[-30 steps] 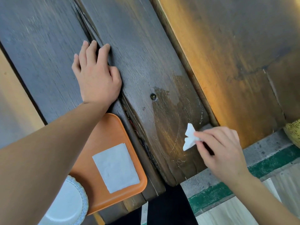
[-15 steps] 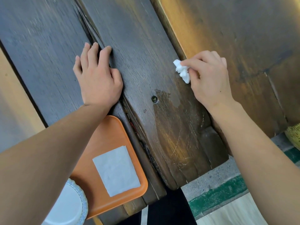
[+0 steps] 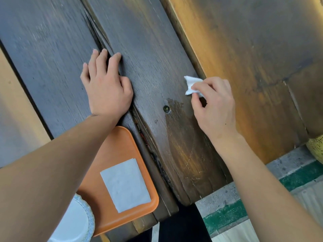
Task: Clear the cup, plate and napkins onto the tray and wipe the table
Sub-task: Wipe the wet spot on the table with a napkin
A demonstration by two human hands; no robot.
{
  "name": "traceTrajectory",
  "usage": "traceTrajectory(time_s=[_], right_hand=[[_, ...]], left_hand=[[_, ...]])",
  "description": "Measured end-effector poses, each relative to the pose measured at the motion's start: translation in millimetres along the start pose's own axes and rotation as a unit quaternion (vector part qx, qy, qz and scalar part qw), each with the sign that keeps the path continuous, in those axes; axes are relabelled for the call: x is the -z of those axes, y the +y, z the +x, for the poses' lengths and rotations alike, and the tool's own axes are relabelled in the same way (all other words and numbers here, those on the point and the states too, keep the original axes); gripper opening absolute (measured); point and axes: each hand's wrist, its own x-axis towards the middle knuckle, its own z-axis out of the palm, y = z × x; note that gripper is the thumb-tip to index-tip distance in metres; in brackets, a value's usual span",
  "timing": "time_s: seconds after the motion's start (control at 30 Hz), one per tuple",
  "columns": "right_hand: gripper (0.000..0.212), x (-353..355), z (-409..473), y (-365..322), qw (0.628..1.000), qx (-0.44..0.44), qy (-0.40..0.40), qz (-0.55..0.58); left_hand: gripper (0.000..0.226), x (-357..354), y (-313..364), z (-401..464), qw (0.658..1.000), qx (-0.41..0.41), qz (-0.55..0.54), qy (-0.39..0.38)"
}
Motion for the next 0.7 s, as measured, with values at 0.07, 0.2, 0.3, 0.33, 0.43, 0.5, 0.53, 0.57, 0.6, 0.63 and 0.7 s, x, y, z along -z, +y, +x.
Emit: traceTrajectory(time_s=[0.07, 0.2, 0.3, 0.33, 0.43, 0.5, 0.53, 0.57, 0.6, 0.63, 0.7], right_hand=[[0.009, 2, -12, -4, 0.999, 0.033, -0.037, -0.001], [0.006, 14, -70, -5, 0.994, 0.052, -0.100, -0.007], [0.011, 31, -121, -2, 0.989, 0.025, -0.147, -0.020], [0.013, 35, -136, -2, 0.986, 0.017, -0.163, -0.025], [0.015, 44, -160, 0, 0.981, 0.016, -0.189, -0.035], [0.013, 46, -157, 5, 0.984, 0.024, -0.174, -0.034], [0.013, 45, -151, 9, 0.987, 0.019, -0.157, -0.029], [0.016, 43, -142, 13, 0.990, 0.007, -0.137, -0.024], [0.018, 42, -131, 17, 0.993, -0.008, -0.118, -0.021], [0.018, 40, -119, 20, 0.994, -0.024, -0.101, -0.023], [0.014, 34, -93, 25, 0.995, -0.052, -0.075, -0.030]], left_hand=[[0.056, 0, 0, 0, 1.000, 0.001, 0.001, -0.001], [0.056, 1, 0, -1, 1.000, 0.004, 0.001, -0.003], [0.057, 2, 1, -1, 1.000, 0.003, 0.001, -0.007], [0.057, 2, 1, 0, 1.000, 0.002, 0.001, -0.008], [0.057, 2, 1, 0, 1.000, 0.002, 0.003, -0.010], [0.057, 2, 1, 0, 1.000, 0.003, 0.005, -0.008], [0.057, 2, 0, 0, 1.000, 0.002, 0.006, -0.008], [0.057, 2, 0, 0, 1.000, 0.002, 0.006, -0.008], [0.057, 2, 0, 0, 1.000, 0.002, 0.007, -0.007], [0.057, 2, 0, 0, 1.000, 0.002, 0.008, -0.007], [0.058, 1, 1, 1, 1.000, 0.002, 0.011, -0.006]])
